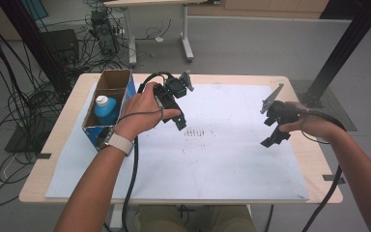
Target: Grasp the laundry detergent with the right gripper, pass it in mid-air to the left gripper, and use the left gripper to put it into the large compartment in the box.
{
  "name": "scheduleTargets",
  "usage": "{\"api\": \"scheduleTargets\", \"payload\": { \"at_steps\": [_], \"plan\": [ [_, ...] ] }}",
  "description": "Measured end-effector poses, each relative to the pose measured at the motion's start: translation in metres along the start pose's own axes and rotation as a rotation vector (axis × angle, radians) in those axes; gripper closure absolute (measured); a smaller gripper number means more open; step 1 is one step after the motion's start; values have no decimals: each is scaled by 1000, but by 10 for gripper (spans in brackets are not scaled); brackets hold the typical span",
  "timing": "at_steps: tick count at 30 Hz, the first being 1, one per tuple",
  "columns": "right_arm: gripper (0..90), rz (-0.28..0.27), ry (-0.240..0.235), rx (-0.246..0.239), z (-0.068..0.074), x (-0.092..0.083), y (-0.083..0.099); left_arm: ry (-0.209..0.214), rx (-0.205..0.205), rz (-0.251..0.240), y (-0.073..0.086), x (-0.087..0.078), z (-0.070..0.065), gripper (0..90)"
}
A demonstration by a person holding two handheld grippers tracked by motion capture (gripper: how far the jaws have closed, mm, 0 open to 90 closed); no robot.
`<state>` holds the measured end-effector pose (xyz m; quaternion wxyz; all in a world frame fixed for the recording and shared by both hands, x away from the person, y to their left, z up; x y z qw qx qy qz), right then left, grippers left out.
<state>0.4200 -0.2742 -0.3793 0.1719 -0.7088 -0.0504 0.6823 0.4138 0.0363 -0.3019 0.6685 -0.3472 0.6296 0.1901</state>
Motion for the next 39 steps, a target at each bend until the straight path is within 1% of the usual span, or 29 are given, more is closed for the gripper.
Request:
{"api": "scheduleTargets", "payload": {
  "at_steps": [8, 14, 20, 28, 39],
  "plan": [
    [62, -9, 13, 3, -1, -3, 0, 1, 11, -1, -1, 1, -2, 102],
    [62, -2, 13, 11, 0, -1, 2, 6, 26, -8, -2, 3, -5, 103],
    [62, -8, 20, 4, 0, -2, 0, 4, 31, -13, -2, 3, -6, 102],
    [60, -16, 26, 7, 0, -1, 0, 13, 28, -11, 0, 8, -7, 103],
    [60, -15, 28, 4, 0, 0, 0, 13, 22, -13, 1, 8, -8, 103]
  ]
}}
Point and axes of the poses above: each handheld gripper's, and its own axes: x roughly forward along the jaws, y roughly out of its underside, z roughly to its left, the point moved 6 cm from there along x, roughly forward along the jaws, and after that the axes turned 12 degrees about -x, right-handed, at the moved point
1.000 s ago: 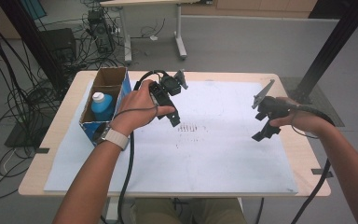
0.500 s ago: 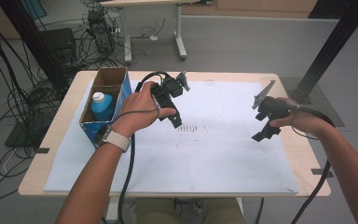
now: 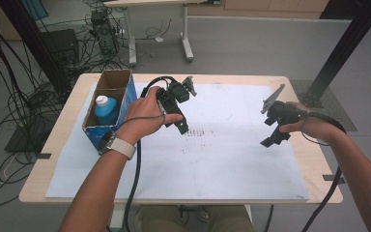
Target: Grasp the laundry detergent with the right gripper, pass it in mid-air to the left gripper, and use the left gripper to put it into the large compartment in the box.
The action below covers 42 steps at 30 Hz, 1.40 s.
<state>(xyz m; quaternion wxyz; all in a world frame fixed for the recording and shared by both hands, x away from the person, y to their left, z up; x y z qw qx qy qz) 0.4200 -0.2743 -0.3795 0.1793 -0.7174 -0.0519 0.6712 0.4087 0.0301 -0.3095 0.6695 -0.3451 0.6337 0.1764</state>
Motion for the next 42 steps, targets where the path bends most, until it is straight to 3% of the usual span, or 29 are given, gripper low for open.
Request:
{"api": "scheduleTargets", "payload": {
  "at_steps": [42],
  "plan": [
    [60, -4, -6, -7, 1, 6, 0, 14, -31, -1, 5, 10, 6, 105]
  ]
}}
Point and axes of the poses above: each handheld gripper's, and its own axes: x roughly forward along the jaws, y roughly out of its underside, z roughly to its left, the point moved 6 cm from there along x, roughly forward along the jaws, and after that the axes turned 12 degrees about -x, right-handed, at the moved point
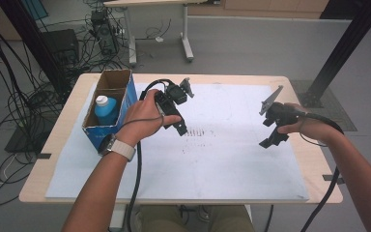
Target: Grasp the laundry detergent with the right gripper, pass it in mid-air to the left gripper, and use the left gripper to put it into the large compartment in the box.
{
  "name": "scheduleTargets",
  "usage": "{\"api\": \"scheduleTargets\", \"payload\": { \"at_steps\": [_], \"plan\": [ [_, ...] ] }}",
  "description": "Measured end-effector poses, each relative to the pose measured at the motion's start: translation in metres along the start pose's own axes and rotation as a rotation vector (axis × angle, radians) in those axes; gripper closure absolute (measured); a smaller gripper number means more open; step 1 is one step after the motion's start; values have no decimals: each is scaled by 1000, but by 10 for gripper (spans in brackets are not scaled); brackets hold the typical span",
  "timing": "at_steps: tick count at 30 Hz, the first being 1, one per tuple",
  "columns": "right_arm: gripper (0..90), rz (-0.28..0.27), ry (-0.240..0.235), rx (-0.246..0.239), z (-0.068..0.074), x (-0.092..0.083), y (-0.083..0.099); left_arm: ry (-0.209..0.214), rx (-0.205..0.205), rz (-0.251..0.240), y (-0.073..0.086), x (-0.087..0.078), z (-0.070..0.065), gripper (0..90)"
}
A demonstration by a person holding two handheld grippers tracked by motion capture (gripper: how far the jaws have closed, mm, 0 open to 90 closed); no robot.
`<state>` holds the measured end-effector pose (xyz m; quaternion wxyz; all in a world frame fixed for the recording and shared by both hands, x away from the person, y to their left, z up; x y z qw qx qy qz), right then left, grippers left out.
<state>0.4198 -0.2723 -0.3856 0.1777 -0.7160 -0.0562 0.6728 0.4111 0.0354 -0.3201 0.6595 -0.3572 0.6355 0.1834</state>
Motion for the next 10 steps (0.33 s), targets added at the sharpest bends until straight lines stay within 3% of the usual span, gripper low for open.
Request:
{"api": "scheduleTargets", "payload": {
  "at_steps": [10],
  "plan": [
    [60, -6, 5, 0, 0, -1, 0, -1, -11, -11, 0, -1, 0, 105]
  ]
}}
Point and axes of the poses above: each handheld gripper's, and its own axes: x roughly forward along the jaws, y roughly out of its underside, z roughly to its left, the point moved 6 cm from there along x, roughly forward along the jaws, and after that the axes turned 12 degrees about -x, right-handed, at the moved point
